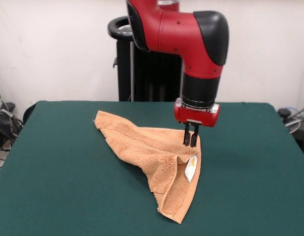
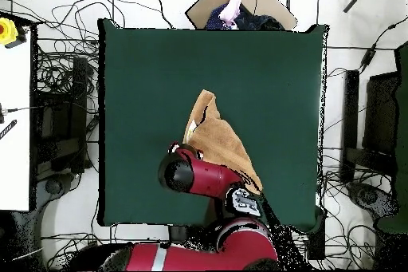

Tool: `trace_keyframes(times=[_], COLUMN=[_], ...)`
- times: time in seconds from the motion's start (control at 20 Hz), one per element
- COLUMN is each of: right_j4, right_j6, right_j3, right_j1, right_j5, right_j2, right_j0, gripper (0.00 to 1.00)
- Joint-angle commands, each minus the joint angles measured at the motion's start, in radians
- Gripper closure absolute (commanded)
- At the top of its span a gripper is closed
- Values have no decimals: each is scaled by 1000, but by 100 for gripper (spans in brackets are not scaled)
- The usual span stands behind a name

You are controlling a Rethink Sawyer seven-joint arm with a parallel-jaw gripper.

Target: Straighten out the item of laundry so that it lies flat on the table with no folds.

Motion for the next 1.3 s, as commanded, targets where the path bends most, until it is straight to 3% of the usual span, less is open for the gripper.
trace_keyframes(times=[0.05, 0.65, 1.3], right_j4=[81, 76, 83], right_j6=[200, 193, 224], right_j3=[-15, -21, -46], right_j1=[-50, -56, 22], right_j5=[123, 95, -5], right_j2=[12, 95, 85], right_j0=[-32, -131, -95], gripper=[100, 100, 100])
